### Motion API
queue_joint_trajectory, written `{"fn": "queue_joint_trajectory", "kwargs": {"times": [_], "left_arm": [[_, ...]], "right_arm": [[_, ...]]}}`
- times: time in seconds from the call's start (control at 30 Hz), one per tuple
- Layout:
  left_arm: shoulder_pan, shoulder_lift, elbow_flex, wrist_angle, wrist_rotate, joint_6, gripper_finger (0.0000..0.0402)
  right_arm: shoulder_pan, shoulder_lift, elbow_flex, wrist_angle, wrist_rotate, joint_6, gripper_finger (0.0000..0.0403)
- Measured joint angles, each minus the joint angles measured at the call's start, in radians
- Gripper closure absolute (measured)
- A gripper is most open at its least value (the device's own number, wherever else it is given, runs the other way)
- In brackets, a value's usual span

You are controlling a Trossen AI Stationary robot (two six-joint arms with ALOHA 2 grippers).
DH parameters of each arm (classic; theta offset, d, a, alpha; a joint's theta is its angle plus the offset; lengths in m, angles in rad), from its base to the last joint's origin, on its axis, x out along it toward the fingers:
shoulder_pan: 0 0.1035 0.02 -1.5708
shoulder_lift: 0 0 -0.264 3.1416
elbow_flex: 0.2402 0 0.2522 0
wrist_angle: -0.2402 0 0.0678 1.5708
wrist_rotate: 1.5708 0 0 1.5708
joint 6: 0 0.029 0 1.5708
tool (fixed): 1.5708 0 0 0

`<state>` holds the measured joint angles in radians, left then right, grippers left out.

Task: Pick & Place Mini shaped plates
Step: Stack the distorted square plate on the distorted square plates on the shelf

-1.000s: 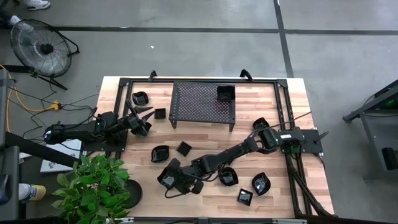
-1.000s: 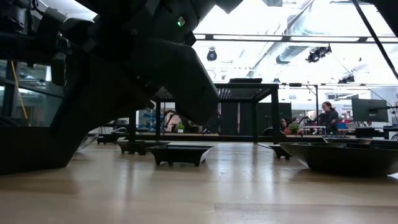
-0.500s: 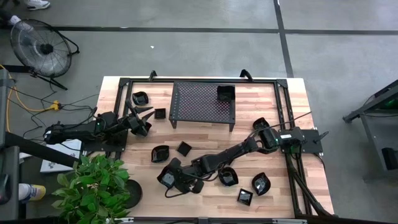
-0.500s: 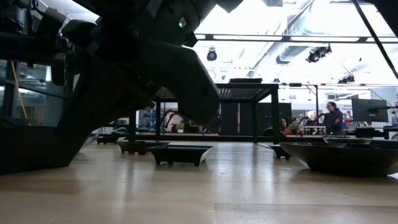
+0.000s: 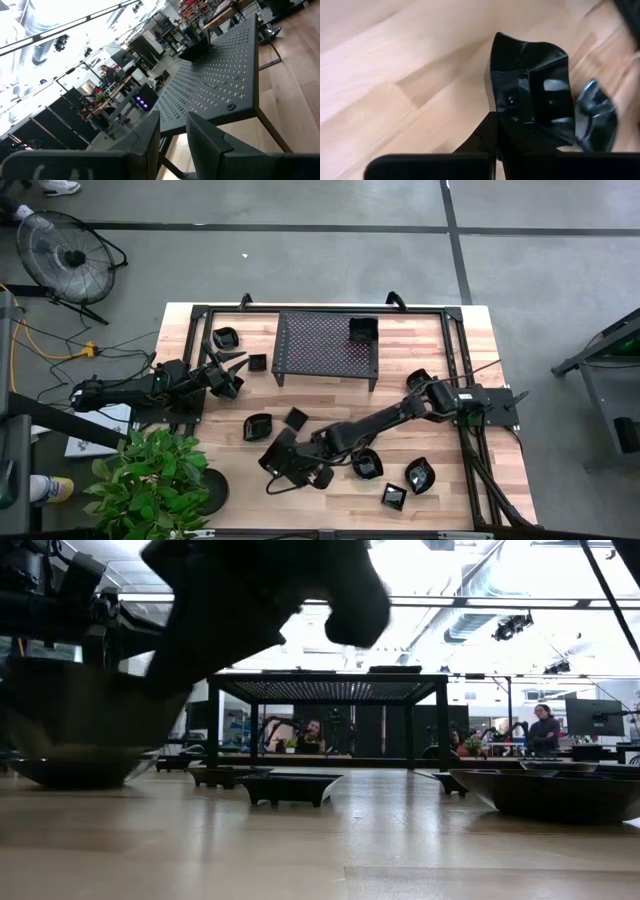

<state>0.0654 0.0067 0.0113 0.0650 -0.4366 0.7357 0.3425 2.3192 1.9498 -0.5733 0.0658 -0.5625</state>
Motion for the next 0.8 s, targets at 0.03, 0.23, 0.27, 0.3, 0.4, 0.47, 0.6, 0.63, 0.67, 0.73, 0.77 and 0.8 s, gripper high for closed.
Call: {"fn": "queue_joint_trajectory", "kwargs": {"times": [0.03,0.23,0.27,0.3,0.4,0.47,0.6,0.63,0.67,0.73,0.77,0.8], "left_arm": [[0.000,0.000,0.000,0.000,0.000,0.000,0.0309],[0.000,0.000,0.000,0.000,0.000,0.000,0.0309],[0.000,0.000,0.000,0.000,0.000,0.000,0.0309],[0.000,0.000,0.000,0.000,0.000,0.000,0.0309],[0.000,0.000,0.000,0.000,0.003,0.000,0.0309],[0.000,0.000,0.000,0.000,0.004,0.000,0.0309],[0.000,0.000,0.000,0.000,0.005,0.000,0.0309],[0.000,0.000,0.000,0.000,0.004,0.000,0.0309],[0.000,0.000,0.000,0.000,0.004,0.000,0.0309],[0.000,0.000,0.000,0.000,0.005,0.000,0.0309],[0.000,0.000,0.000,0.000,0.005,0.000,0.0309],[0.000,0.000,0.000,0.000,0.005,0.000,0.0309]], "right_arm": [[-0.003,0.000,0.000,-0.021,0.006,0.009,0.0402],[-0.008,-0.017,-0.001,-0.097,0.105,0.009,0.0403],[-0.007,-0.022,0.000,-0.098,0.112,0.007,0.0403],[-0.006,-0.029,0.000,-0.101,0.127,0.007,0.0403],[-0.005,-0.052,-0.001,-0.137,0.165,0.006,0.0403],[-0.007,-0.080,-0.001,-0.157,0.194,0.011,0.0403],[-0.020,-0.137,0.000,-0.218,0.241,0.022,0.0403],[-0.024,-0.150,0.000,-0.236,0.248,0.032,0.0403],[-0.031,-0.163,0.000,-0.254,0.253,0.040,0.0403],[-0.044,-0.195,0.000,-0.292,0.268,0.055,0.0403],[-0.055,-0.210,0.000,-0.309,0.272,0.065,0.0403],[-0.066,-0.229,0.000,-0.325,0.277,0.073,0.0403]]}}
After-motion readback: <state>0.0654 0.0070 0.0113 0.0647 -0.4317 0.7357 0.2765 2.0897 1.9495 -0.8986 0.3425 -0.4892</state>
